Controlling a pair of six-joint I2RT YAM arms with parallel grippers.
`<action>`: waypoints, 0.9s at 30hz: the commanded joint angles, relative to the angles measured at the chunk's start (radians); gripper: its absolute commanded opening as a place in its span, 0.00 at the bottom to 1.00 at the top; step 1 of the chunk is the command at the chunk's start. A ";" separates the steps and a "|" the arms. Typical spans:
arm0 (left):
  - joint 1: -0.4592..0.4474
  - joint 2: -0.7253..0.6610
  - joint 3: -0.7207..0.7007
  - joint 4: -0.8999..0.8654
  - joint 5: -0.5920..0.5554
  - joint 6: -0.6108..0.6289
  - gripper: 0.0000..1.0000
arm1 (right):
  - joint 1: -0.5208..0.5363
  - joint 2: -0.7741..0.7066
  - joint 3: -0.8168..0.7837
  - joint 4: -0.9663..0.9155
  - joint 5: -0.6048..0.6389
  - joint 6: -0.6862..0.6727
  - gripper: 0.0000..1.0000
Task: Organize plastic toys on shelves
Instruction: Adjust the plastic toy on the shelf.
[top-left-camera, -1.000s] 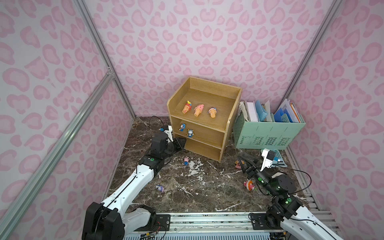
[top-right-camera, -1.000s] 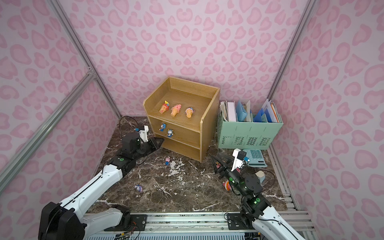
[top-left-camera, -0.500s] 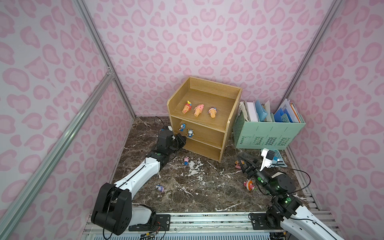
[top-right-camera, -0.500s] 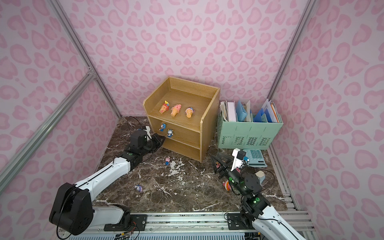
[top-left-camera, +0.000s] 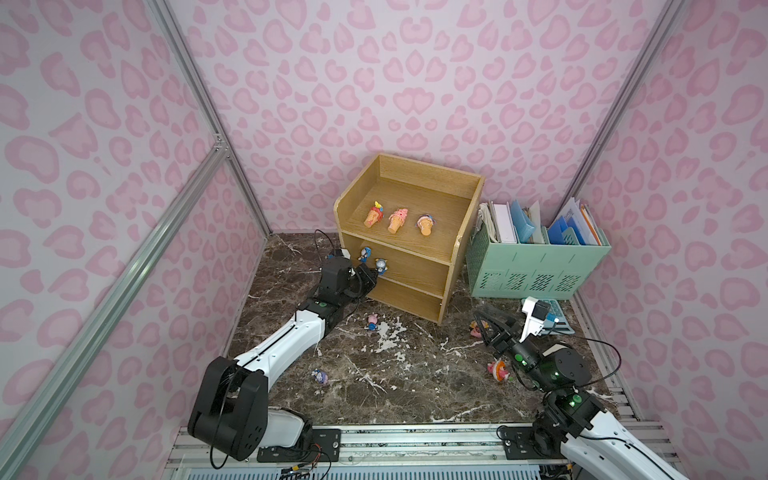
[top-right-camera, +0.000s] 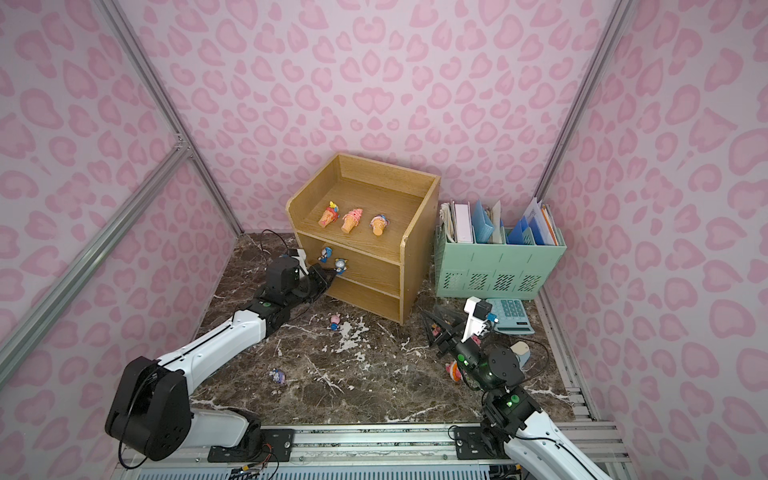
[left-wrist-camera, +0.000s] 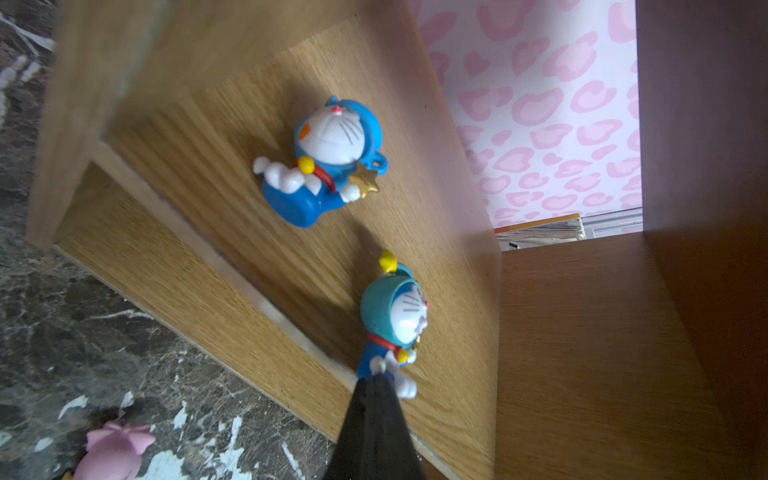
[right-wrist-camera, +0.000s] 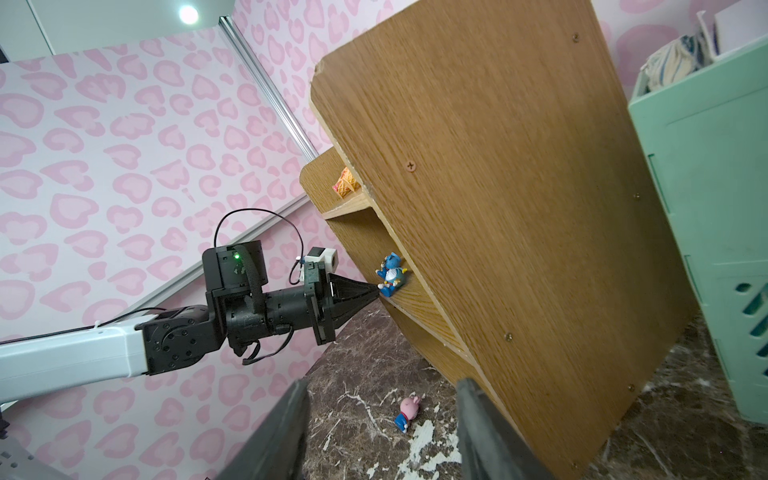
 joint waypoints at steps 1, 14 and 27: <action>-0.001 0.006 0.011 0.015 0.003 0.007 0.06 | 0.001 0.000 0.002 0.031 0.006 -0.004 0.59; -0.001 0.015 0.045 -0.031 -0.045 0.024 0.07 | 0.001 -0.023 0.003 0.012 0.011 -0.007 0.59; 0.002 -0.066 0.000 -0.028 -0.062 0.060 0.11 | 0.000 -0.056 0.007 -0.020 0.020 -0.011 0.59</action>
